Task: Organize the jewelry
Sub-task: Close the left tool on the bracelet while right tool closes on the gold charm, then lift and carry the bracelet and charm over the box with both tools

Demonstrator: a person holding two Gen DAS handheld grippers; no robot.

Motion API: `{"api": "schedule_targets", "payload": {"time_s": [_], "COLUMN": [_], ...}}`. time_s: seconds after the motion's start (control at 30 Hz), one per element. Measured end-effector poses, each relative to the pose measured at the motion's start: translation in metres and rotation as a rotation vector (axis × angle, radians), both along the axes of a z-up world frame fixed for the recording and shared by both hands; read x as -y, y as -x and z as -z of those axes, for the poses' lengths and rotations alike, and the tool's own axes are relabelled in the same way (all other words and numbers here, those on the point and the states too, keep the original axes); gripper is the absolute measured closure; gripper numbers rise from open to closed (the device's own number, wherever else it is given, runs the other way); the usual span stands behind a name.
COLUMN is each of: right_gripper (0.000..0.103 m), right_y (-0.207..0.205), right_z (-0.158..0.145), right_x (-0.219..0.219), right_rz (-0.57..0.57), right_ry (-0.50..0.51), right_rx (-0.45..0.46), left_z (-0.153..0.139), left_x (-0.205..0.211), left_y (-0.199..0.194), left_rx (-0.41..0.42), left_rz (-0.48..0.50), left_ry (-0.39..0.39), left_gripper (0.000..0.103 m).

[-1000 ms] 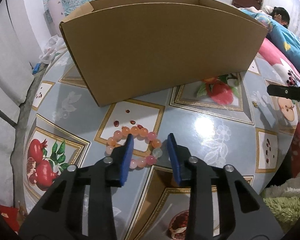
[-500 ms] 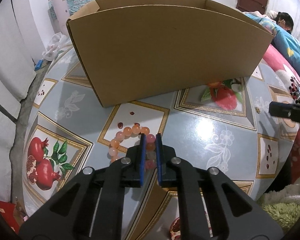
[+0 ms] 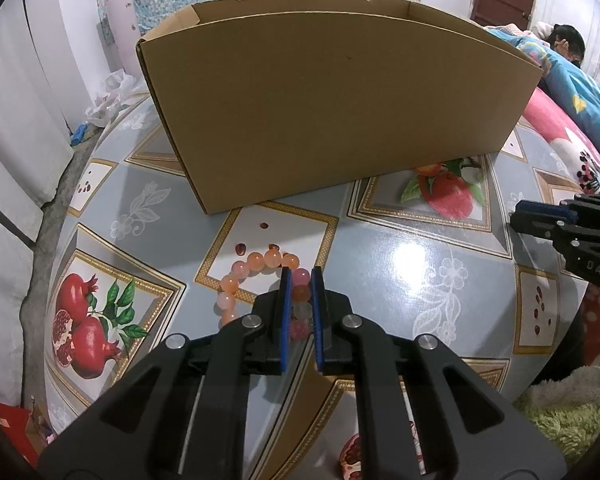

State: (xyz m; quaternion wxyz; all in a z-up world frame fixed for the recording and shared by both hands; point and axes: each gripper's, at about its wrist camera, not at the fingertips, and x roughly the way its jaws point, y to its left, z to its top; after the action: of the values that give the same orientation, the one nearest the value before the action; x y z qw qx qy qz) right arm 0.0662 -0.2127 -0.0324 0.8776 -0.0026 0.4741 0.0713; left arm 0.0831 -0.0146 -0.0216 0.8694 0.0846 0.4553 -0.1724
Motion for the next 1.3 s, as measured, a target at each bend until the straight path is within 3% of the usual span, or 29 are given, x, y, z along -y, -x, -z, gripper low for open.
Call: {"api": "schedule_targets", "payload": {"time_s": [0.17,0.53,0.77,0.93,1.3], "right_gripper": [0.100,0.100,0.100,0.100,0.100], "right_y": [0.003,0.010,0.003,-0.001,-0.002], "right_z": [-0.003,-0.024,-0.023,-0.016,-0.017], "right_x": [0.008,0.041,0.033,0.026,0.019], "right_rz": [0.029,0.106,0.090,0.081,0.071], "right_ry": [-0.060,-0.300,-0.313,-0.312,-0.318], "right_rx": [0.007,0.069,0.058,0.031,0.030], "left_z": [0.000,-0.001,-0.004,-0.006,-0.006], "left_x": [0.000,-0.004,0.011,0.016,0.024], "left_y": [0.001,0.002,-0.005,-0.013,-0.018], "left_rx": [0.010,0.009,-0.038,-0.085,-0.100], "left_rz": [-0.001,-0.008,-0.024,-0.044,-0.034], "left_ry": [0.000,0.010,-0.067,-0.068,-0.074], "left_gripper": [0.095,0.095,0.095,0.095,0.095]}}
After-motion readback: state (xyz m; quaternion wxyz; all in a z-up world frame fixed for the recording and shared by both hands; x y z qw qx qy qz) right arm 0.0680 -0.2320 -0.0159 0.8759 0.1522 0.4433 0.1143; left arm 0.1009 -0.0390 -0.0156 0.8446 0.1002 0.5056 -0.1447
